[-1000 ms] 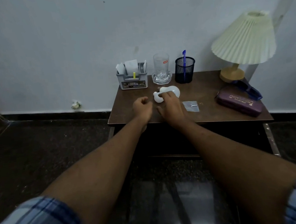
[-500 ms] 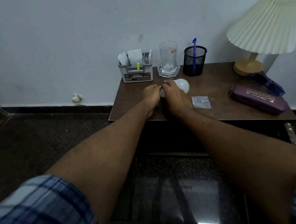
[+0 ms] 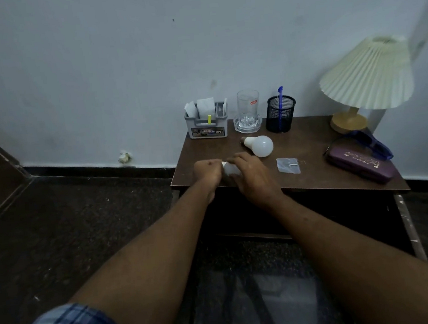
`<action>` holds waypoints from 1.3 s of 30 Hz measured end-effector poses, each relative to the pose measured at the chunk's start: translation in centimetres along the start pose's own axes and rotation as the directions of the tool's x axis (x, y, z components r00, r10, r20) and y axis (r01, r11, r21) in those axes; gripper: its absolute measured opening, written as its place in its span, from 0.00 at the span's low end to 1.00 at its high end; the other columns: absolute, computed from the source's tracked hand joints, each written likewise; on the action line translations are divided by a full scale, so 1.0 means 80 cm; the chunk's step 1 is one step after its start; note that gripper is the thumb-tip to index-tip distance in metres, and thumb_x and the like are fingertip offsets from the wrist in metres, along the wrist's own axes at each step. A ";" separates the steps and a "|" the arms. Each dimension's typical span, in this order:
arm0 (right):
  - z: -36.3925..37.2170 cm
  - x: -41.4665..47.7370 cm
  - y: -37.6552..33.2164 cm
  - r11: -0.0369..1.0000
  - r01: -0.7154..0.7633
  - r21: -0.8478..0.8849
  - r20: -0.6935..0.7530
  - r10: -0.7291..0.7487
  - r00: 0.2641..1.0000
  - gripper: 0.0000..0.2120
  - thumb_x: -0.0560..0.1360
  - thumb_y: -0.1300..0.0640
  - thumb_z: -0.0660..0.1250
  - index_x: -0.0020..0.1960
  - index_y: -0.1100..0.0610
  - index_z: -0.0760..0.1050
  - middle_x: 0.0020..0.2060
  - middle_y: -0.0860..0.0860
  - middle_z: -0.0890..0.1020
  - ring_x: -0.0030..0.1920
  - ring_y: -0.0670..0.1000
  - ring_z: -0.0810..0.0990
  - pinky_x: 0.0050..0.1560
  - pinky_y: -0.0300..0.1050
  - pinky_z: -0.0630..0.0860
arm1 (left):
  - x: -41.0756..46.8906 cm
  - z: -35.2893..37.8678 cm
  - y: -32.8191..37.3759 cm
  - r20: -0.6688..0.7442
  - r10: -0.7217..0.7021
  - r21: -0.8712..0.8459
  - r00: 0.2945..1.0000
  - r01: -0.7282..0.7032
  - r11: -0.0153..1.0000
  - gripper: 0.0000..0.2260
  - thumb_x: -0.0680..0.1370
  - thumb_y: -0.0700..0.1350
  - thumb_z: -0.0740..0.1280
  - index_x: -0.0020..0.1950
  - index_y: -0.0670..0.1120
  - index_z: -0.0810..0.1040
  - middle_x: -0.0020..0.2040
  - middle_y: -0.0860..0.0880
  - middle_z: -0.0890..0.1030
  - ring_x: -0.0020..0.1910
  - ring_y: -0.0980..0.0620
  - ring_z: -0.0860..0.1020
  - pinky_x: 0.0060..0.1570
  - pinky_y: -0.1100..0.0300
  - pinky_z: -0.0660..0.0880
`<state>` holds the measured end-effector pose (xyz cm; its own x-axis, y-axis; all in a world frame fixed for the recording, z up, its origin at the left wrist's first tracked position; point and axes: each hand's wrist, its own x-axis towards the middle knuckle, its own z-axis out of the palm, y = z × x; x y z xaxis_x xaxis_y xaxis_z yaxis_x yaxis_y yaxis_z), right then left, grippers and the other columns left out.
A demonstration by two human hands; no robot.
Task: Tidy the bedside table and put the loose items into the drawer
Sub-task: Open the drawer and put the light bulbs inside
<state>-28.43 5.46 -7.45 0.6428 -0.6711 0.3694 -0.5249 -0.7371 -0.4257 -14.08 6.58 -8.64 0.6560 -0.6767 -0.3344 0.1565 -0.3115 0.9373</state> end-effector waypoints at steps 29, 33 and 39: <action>0.122 -0.095 0.021 0.656 -0.603 0.454 0.191 0.589 0.785 0.15 0.71 0.54 0.78 0.56 0.54 0.80 0.46 0.46 0.82 0.46 0.47 0.81 0.47 0.43 0.77 | -0.047 -0.028 -0.159 -0.094 -0.226 -0.046 0.970 0.222 0.974 0.10 0.79 0.38 0.66 0.57 0.45 0.84 0.41 0.47 0.85 0.40 0.51 0.83 0.51 0.52 0.84; 0.164 -0.062 0.043 0.667 -0.621 0.410 0.179 0.609 0.773 0.18 0.71 0.54 0.78 0.58 0.59 0.82 0.52 0.54 0.86 0.52 0.52 0.83 0.51 0.41 0.76 | -0.015 -0.017 -0.171 -0.076 -0.237 -0.091 0.969 0.230 0.969 0.12 0.78 0.34 0.64 0.57 0.44 0.83 0.41 0.46 0.84 0.37 0.52 0.81 0.45 0.55 0.81; 0.204 -0.026 0.064 0.684 -0.650 0.331 0.241 0.605 0.759 0.18 0.75 0.53 0.75 0.61 0.61 0.82 0.56 0.60 0.85 0.59 0.59 0.83 0.58 0.46 0.78 | 0.033 -0.009 -0.185 -0.126 -0.223 -0.110 0.967 0.209 0.972 0.07 0.79 0.34 0.64 0.47 0.45 0.78 0.47 0.40 0.83 0.48 0.47 0.80 0.57 0.47 0.80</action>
<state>-23.39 4.38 -23.88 0.3047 -0.9361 -0.1758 -0.5919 -0.0415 -0.8050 -14.09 9.89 -23.33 0.6923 -0.5007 -0.5196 0.3708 -0.3708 0.8514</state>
